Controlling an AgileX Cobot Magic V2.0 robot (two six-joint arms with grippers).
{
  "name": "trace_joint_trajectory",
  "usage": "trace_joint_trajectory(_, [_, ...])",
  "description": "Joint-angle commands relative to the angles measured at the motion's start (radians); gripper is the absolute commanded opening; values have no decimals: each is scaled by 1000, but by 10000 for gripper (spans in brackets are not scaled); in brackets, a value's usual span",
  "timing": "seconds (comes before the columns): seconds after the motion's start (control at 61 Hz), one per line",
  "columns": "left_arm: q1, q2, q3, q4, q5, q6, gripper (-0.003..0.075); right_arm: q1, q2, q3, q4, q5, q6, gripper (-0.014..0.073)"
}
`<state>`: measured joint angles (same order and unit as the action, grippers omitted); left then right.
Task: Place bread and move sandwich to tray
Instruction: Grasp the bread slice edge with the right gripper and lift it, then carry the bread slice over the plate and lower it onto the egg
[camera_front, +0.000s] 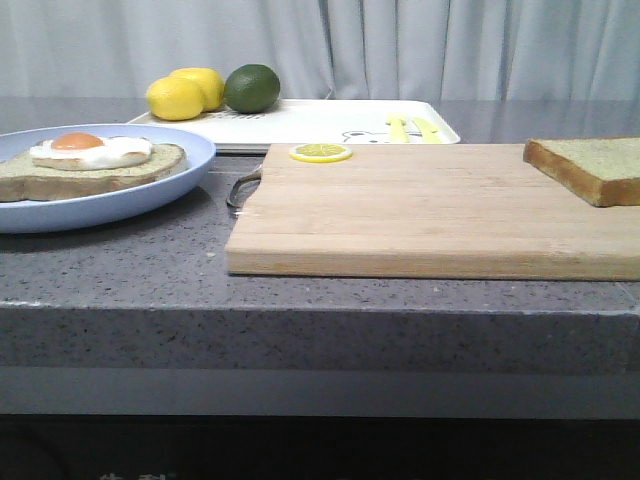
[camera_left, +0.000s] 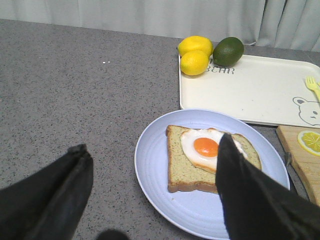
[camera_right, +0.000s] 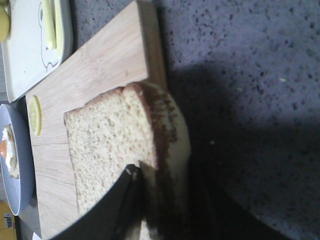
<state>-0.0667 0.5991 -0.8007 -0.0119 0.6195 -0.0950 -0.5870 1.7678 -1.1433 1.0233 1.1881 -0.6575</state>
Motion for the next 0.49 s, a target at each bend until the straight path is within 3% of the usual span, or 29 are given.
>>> trace_joint_trajectory(0.0, [2, 8, -26, 1, -83, -2, 511, 0, -53, -26, 74, 152, -12, 158])
trace_joint_trajectory(0.476, [2, 8, -26, 1, -88, -2, 510, 1, -245, -26, 174, 152, 19, -62])
